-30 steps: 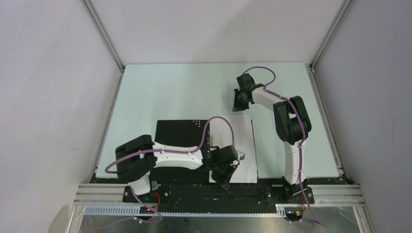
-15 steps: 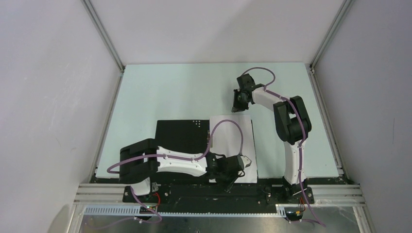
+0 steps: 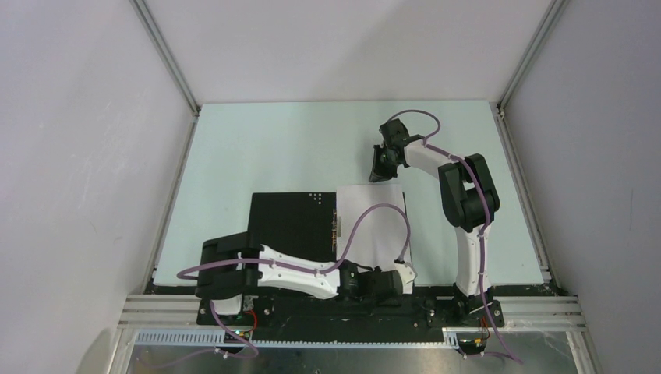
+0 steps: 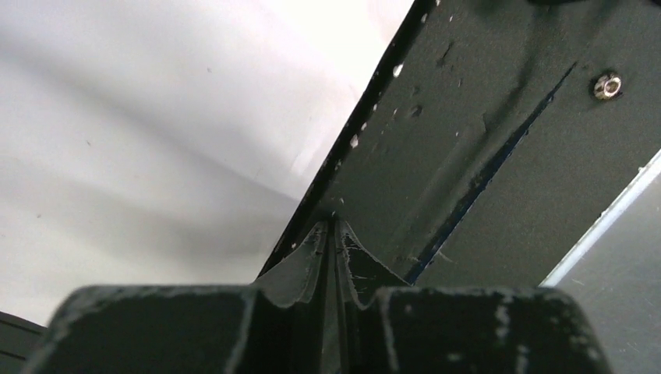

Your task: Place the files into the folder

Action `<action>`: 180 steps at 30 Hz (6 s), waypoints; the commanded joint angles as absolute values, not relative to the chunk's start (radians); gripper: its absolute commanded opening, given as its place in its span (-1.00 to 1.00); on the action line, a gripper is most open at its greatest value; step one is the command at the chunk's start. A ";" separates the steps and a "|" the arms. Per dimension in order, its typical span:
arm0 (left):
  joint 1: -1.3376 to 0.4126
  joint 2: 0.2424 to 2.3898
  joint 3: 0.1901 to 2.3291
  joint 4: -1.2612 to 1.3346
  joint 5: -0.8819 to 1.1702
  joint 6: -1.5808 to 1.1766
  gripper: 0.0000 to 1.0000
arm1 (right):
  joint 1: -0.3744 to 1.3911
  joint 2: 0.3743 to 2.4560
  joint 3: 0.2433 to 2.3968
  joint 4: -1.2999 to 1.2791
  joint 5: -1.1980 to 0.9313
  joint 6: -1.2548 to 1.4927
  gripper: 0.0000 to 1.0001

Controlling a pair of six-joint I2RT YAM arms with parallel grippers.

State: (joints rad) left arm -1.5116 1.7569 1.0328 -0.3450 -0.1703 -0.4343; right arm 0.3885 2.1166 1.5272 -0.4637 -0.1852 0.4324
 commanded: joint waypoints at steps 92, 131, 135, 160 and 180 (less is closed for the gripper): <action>-0.576 1.797 1.103 -0.380 0.057 -0.838 -1.00 | 0.243 1.795 1.086 -0.214 -0.217 0.609 0.51; -0.560 1.875 1.138 -0.380 0.071 -0.812 -1.00 | 0.339 1.824 1.117 -0.244 -0.104 0.604 0.66; -0.560 1.882 1.148 -0.379 0.076 -0.805 -1.00 | 0.361 1.819 1.122 -0.256 -0.070 0.597 0.70; -0.747 1.462 0.817 -0.399 0.061 -0.787 -0.62 | 0.277 1.469 0.875 -0.365 -0.071 0.595 0.89; -0.939 1.478 0.757 -0.397 0.023 -0.867 -0.93 | 0.543 1.226 0.591 -0.376 0.039 0.739 0.53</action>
State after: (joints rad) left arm -0.9302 1.4830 0.7624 -0.4065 0.0509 -0.8490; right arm 0.5102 1.2045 0.5983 -0.4099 0.0013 0.7002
